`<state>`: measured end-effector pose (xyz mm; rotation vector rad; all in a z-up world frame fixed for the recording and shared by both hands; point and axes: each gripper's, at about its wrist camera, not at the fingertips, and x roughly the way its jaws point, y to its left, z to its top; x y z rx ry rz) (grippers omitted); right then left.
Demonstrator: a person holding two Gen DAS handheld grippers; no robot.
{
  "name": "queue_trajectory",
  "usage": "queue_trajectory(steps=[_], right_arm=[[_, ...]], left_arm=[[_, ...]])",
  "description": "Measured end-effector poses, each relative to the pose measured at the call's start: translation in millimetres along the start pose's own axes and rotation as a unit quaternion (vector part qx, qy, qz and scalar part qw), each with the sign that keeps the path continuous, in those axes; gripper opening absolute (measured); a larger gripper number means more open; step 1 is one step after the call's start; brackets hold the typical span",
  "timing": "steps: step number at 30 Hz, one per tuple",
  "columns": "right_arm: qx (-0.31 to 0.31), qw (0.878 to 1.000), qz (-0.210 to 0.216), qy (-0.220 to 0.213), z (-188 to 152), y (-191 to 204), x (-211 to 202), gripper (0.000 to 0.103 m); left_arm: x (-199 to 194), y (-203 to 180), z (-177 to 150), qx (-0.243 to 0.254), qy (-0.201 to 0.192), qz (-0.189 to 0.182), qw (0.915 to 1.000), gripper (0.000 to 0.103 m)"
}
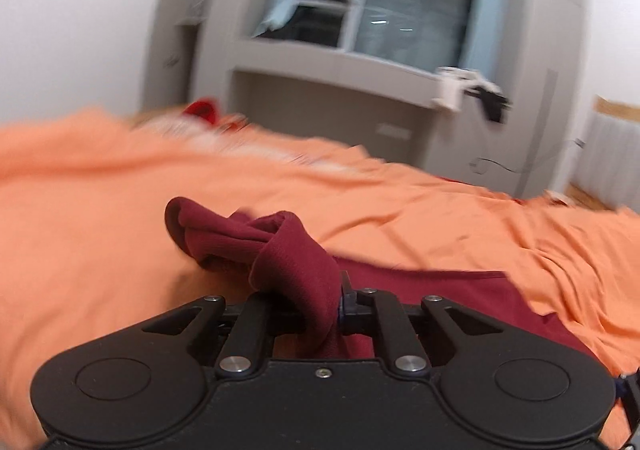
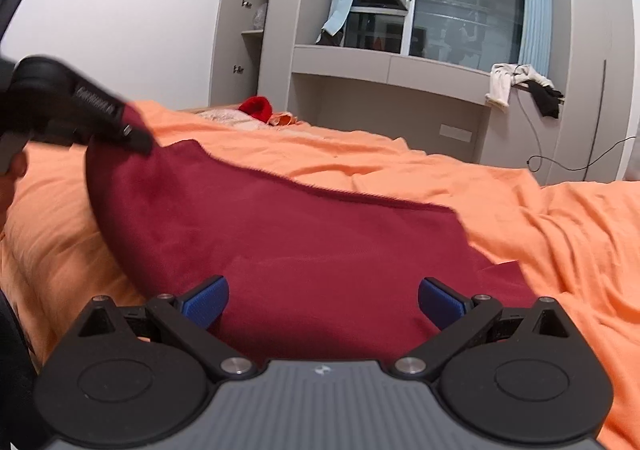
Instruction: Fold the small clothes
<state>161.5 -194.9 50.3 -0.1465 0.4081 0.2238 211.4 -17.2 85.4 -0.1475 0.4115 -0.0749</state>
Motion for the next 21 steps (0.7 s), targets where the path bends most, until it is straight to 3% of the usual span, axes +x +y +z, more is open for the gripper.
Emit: queue_trajectory(steps=[4,8,11,14,16,18,21], right_arm=[[0.01,0.998,-0.049,-0.029,4,-30,-19,0.103],[0.049,0.991,-0.115,-0.041,6,-78,-32,0.103],[0.104,0.982,-0.154,-0.039,3,-118,-39,0.103],[0.158,0.971,-0.177,-0.033,-4,-150,-44,0.103],[0.182,0.965,-0.186,-0.028,-8,-167,-47,0.103],[0.205,0.96,-0.189,-0.024,-13,-178,-49,0.103],[0.218,0.959,-0.178,-0.02,-16,-187,-48,0.103]], left_arm=[[9,-49,26,0.081,-0.006,-0.056,0.9951,0.011],[11,-107,28,0.161,-0.007,-0.112,0.9805,0.011],[14,-147,11,0.207,0.008,-0.156,0.9658,0.011],[16,-178,-18,0.256,0.04,-0.197,0.9456,0.011],[16,-190,-44,0.286,0.064,-0.207,0.9335,0.012],[17,-194,-61,0.307,0.075,-0.207,0.9258,0.015],[15,-191,-71,0.303,0.088,-0.217,0.9237,0.022]])
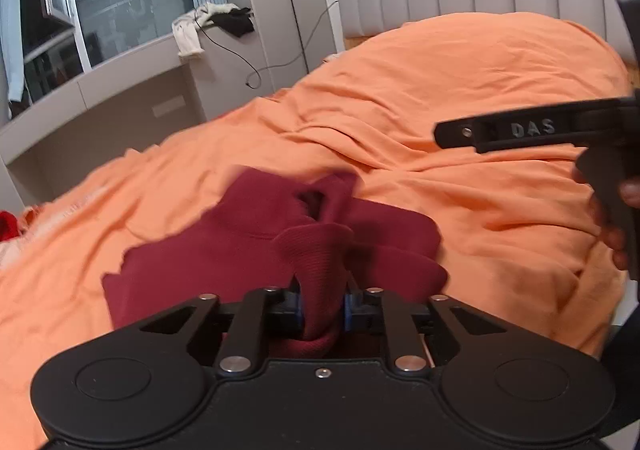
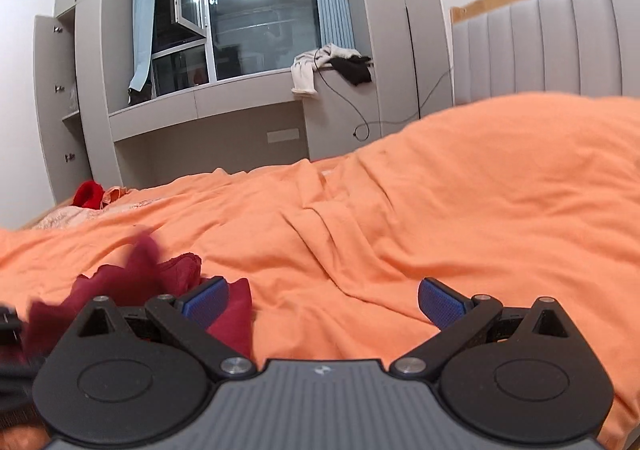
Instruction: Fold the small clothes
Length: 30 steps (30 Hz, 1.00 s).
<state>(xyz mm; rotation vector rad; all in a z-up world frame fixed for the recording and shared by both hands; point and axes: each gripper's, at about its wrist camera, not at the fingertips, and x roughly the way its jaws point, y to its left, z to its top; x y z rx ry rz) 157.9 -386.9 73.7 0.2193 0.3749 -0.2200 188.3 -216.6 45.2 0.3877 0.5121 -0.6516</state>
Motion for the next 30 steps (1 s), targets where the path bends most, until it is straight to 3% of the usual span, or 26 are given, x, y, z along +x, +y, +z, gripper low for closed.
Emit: queue_trajectory(steps=[2,5,7,8,13,16,20,24,27,30], right_arm=[[-0.002,1.0,0.007,0.003,1,1,2,0.103],[-0.01,1.0,0.02,0.004,-1,9,1,0.103],[-0.013,0.999,0.029,0.005,1,14,3,0.103],[-0.012,0.999,0.036,0.005,1,16,3,0.103],[-0.001,0.993,0.117,0.018,3,16,12,0.103],[0.023,0.986,0.16,0.034,5,17,27,0.103],[0.05,0.969,0.23,0.08,8,19,63,0.103],[0.035,0.964,0.246,0.098,8,23,95,0.103],[0.067,0.959,0.252,0.109,7,24,105,0.103],[0.072,0.959,0.251,0.11,6,29,109,0.099]], left_arm=[[-5,2,-4,-0.014,-0.003,-0.014,0.9998,0.029],[-13,-1,-4,-0.013,-0.018,-0.021,0.9995,0.047],[-21,-2,-7,-0.007,-0.033,-0.023,0.9992,0.068],[-26,-2,-6,-0.004,-0.039,-0.022,0.999,0.072],[-44,8,-16,-0.01,-0.064,0.006,0.9979,0.095],[-52,21,-23,-0.024,-0.076,0.036,0.9962,0.1],[-59,41,-35,-0.014,-0.081,0.056,0.9951,0.101],[-63,60,-53,-0.034,-0.108,0.045,0.9925,0.102],[-64,72,-64,-0.072,-0.145,0.054,0.9854,0.102],[-63,71,-67,-0.077,-0.155,0.054,0.9834,0.1]])
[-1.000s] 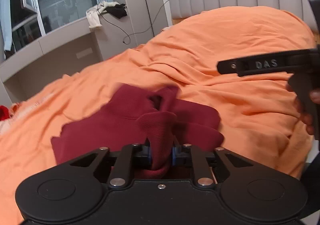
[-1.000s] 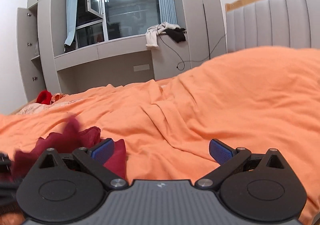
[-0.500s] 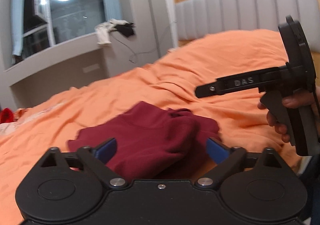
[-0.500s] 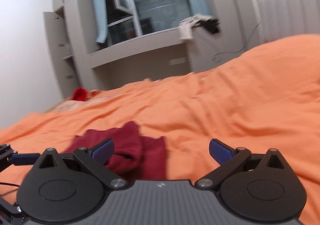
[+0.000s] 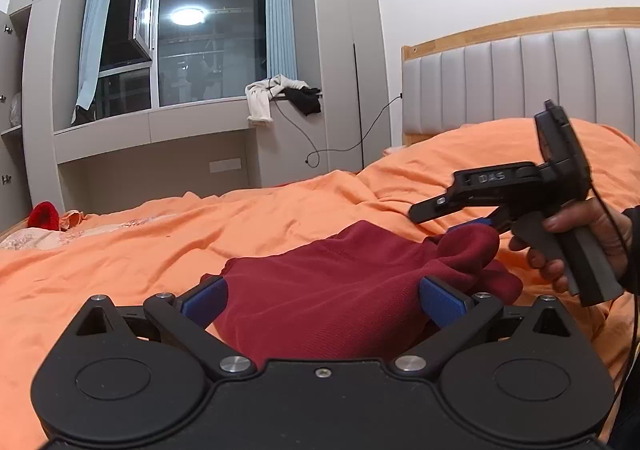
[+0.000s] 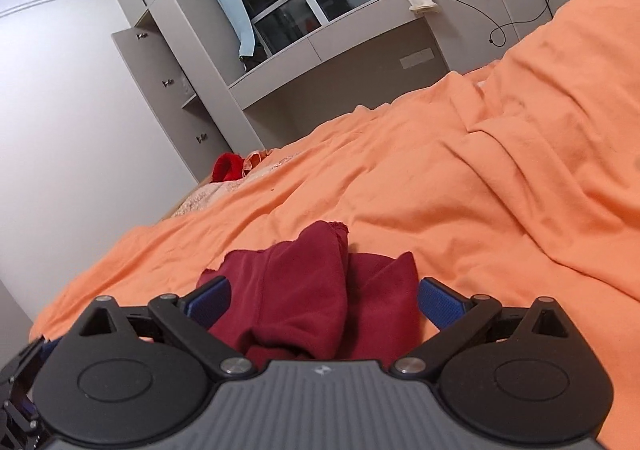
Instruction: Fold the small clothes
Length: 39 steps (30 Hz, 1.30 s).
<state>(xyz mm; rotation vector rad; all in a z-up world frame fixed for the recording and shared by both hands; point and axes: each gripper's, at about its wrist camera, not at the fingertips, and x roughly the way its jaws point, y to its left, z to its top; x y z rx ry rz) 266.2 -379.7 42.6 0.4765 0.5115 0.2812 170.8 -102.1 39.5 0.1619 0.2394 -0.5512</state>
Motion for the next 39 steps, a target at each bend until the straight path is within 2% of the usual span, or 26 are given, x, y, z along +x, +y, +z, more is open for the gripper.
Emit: queue_trajectory(steps=[3,5,8,10,11,13,15,16,18,22,25,29,31,33,35,37,38,39], right_arm=[[-0.004,1.0,-0.004,-0.006,-2,3,4,0.096],[-0.005,1.0,-0.006,-0.001,-4,4,9,0.089],[-0.012,1.0,-0.011,0.012,-8,6,17,0.075],[-0.013,1.0,-0.018,0.018,-9,6,20,0.054],[-0.011,1.0,-0.022,0.019,-10,7,21,0.049],[-0.01,0.999,-0.03,0.017,-10,8,20,0.028],[-0.007,0.999,-0.027,0.016,-11,9,19,0.02],[-0.006,0.999,-0.026,0.017,-12,10,19,0.011],[-0.011,0.999,-0.031,0.007,-10,14,14,0.007],[-0.013,0.999,-0.034,-0.037,2,21,-12,0.005],[-0.018,0.997,-0.037,-0.061,11,20,-32,0.005],[-0.02,0.997,-0.07,-0.017,6,8,-24,0.005],[-0.018,0.996,-0.082,0.012,-3,2,-14,0.006],[-0.017,0.996,-0.085,0.024,-10,-3,-10,0.008],[-0.018,0.996,-0.086,0.018,-12,-1,-16,0.013],[-0.031,0.995,-0.092,0.005,-10,4,-25,0.025],[-0.04,0.995,-0.091,-0.003,-9,7,-31,0.032],[-0.046,0.995,-0.087,-0.009,-9,12,-37,0.052]], left_arm=[[-3,-6,-2,0.017,-0.002,-0.004,0.9999,0.097],[-4,-9,-3,0.025,0.003,-0.011,0.9996,0.095],[0,-11,-4,0.03,0.02,-0.029,0.9989,0.084],[3,-14,-7,0.032,0.032,-0.04,0.9982,0.07],[5,-14,-8,0.031,0.038,-0.047,0.9976,0.064],[8,-15,-10,0.031,0.046,-0.047,0.9974,0.052],[9,-17,-12,0.034,0.048,-0.042,0.9974,0.045],[9,-17,-13,0.033,0.047,-0.041,0.9975,0.039],[9,-18,-13,0.033,0.044,-0.039,0.9977,0.032],[8,-17,-5,0.016,0.034,-0.047,0.9982,0.027],[9,-24,-1,0.025,0.031,-0.055,0.9977,0.027],[16,-35,-7,0.057,0.053,-0.062,0.995,0.029],[18,-35,-9,0.057,0.056,-0.061,0.9949,0.032],[19,-31,-8,0.044,0.057,-0.067,0.9952,0.035],[19,-26,-6,0.024,0.057,-0.074,0.9953,0.043],[15,-21,-5,0.004,0.053,-0.084,0.9951,0.063],[13,-19,-4,-0.004,0.049,-0.087,0.995,0.068],[11,-16,-4,-0.011,0.043,-0.089,0.995,0.076]])
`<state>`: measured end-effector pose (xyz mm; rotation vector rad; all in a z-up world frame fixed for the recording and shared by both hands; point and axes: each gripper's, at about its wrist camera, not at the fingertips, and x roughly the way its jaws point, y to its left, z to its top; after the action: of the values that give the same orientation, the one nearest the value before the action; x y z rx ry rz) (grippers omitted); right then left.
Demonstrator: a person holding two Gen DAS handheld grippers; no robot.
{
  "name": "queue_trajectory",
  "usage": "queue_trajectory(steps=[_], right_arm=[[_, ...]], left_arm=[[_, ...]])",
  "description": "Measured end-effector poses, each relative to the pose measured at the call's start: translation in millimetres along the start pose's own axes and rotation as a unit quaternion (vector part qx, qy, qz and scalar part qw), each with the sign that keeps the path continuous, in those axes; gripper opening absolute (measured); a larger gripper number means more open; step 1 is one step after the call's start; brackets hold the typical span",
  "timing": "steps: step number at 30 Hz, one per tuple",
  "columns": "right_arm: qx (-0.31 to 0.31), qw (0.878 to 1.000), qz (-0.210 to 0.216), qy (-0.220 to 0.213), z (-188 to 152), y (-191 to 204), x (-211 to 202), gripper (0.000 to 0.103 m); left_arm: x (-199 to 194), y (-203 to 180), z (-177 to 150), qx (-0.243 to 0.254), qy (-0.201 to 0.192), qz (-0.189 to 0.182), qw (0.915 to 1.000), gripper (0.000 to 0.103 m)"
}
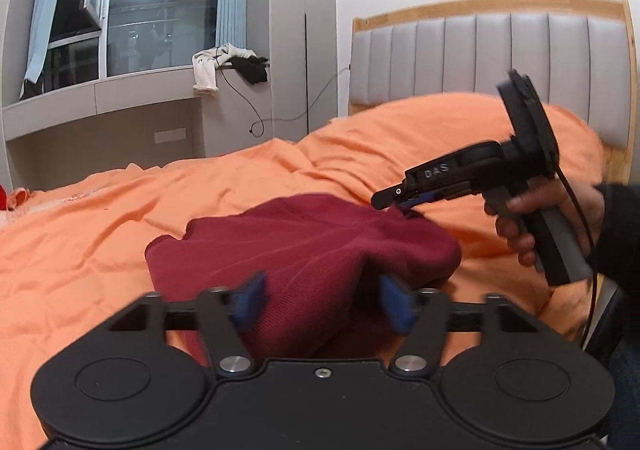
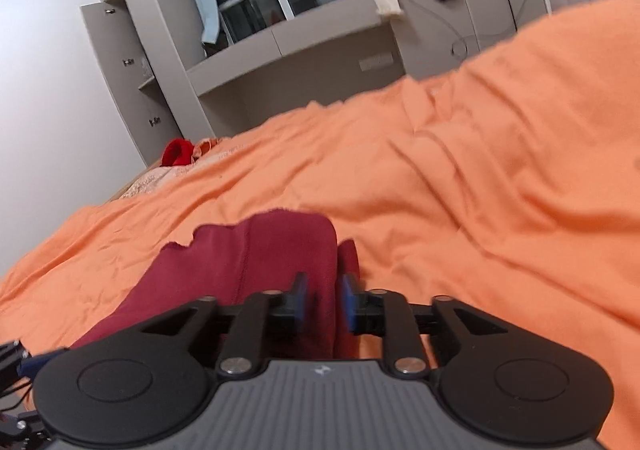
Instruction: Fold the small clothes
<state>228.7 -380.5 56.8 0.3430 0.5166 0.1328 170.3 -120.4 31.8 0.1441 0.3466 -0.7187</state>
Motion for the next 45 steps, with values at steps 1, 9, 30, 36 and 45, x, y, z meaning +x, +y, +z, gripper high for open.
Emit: queue_trajectory(steps=[1,9,30,36,45], right_arm=[[-0.006,1.0,0.006,-0.006,1,4,-7,0.068],[-0.124,0.989,0.077,-0.008,-9,46,-50,0.103],[-0.17,0.98,0.057,0.088,-22,40,-47,0.103],[-0.041,0.998,0.031,0.033,2,2,-44,0.103],[0.102,0.991,0.08,0.04,-3,-35,10,0.103]], left_arm=[[-3,1,1,-0.005,-0.006,-0.001,1.0,0.081],[-21,30,18,-0.097,-0.033,0.04,0.9939,0.102],[40,45,-1,-0.1,0.069,0.139,0.9828,0.102],[40,37,-10,-0.091,0.051,0.158,0.982,0.103],[40,44,-10,-0.116,0.051,0.144,0.9813,0.103]])
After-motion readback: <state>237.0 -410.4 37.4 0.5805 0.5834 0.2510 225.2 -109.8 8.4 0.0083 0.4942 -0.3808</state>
